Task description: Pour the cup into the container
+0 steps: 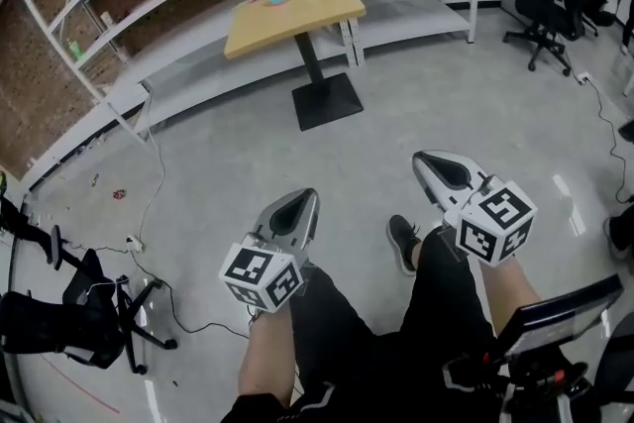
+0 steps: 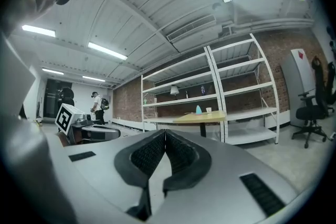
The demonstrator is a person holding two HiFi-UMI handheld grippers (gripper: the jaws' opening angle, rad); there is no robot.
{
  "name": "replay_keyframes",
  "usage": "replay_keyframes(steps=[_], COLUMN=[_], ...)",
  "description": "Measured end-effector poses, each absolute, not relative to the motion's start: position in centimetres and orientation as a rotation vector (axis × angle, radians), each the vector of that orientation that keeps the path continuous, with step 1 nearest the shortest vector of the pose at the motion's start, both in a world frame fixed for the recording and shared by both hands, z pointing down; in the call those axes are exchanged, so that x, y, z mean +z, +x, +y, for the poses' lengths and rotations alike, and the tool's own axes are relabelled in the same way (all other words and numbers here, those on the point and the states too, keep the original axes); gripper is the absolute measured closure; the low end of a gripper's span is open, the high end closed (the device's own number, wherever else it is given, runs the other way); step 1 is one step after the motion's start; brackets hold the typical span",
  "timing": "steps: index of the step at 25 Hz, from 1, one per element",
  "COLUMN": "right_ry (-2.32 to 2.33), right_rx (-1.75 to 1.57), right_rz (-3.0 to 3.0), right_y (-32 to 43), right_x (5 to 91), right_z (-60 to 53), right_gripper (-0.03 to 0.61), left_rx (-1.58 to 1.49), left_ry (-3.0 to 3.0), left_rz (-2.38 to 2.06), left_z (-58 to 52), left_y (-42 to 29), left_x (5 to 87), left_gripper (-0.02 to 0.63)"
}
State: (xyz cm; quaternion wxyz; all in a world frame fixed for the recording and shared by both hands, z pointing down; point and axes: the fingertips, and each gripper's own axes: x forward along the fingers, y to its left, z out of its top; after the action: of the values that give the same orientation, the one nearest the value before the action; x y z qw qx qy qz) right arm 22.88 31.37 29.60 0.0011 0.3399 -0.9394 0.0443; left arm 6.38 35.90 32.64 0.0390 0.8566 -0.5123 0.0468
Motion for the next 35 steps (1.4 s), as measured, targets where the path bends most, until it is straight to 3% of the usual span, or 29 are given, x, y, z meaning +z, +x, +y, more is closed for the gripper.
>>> replay_keyframes(steps=[15,35], right_ry=[1.066,1.028], right_rx=[0.091,0.085], right_rz=[-2.972,-3.034], right_y=[20.7,9.4], right_x=[28.1,26.6], right_z=[13.1,-20.5], right_gripper=[0.577,0.575], left_rx=[0.149,0.124], left_ry=[2.643,2.611], left_rz=[-1.556,-1.634], left_z=[17.1,-14.7], left_y=[4.4,-7.1], left_x=[32.6,29.7], left_gripper=[0.615,0.615])
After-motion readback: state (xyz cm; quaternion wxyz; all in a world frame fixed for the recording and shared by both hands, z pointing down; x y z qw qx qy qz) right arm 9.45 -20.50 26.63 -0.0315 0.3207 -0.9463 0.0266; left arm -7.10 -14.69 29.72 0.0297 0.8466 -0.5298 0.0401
